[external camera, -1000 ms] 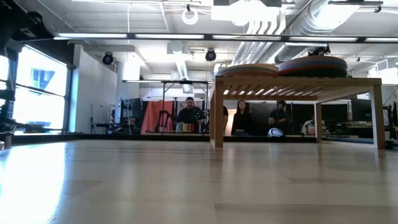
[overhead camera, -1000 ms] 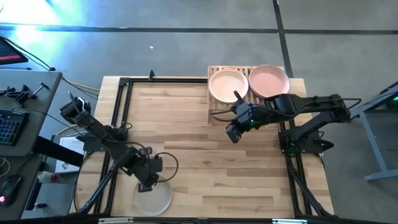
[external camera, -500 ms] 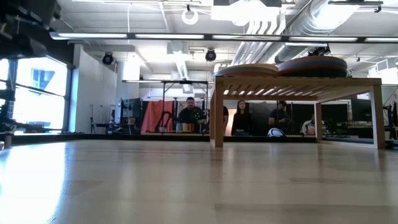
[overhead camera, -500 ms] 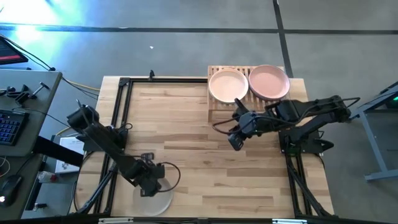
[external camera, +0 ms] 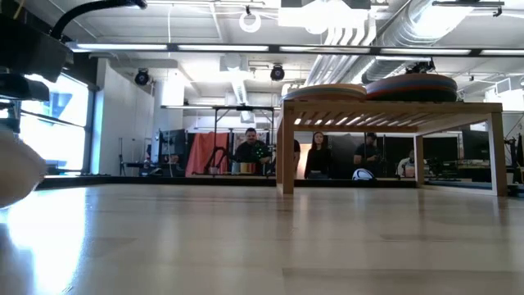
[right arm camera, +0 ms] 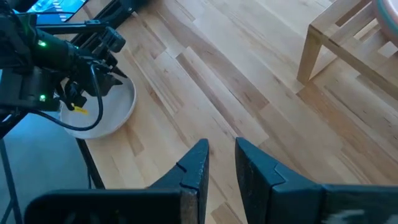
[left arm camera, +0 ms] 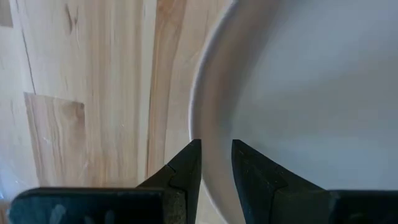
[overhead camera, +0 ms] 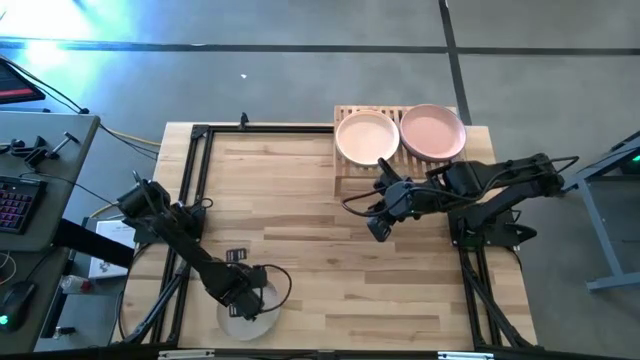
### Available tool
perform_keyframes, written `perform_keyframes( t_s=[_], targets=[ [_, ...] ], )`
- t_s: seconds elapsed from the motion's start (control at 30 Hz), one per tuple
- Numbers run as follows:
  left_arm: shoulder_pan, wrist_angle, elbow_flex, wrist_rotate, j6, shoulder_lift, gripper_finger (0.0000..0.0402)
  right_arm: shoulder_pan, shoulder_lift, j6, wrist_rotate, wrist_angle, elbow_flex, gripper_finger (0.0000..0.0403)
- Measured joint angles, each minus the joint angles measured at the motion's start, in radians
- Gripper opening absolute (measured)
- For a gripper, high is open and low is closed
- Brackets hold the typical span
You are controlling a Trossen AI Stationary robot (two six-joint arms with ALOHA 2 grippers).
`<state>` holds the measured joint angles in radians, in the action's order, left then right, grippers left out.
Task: Place and stack plates onto a shelf
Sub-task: Stack the grey plate on top of the light orange plate on the shelf
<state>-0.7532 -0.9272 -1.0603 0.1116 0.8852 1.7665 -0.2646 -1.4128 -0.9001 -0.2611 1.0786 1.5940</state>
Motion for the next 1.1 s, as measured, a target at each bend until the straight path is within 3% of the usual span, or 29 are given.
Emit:
perform_keyframes(
  t_s=[0.37, 1.1],
  targets=[
    [0.001, 0.000, -0.001, -0.066, 0.031, 0.001, 0.0078, 0.000, 0.000, 0.010, 0.002, 0.000, 0.000, 0.0057],
    [0.022, 0.049, -0.016, -0.056, 0.078, 0.029, 0.0078, 0.000, 0.000, 0.008, 0.008, -0.004, -0.005, 0.0057]
  ],
)
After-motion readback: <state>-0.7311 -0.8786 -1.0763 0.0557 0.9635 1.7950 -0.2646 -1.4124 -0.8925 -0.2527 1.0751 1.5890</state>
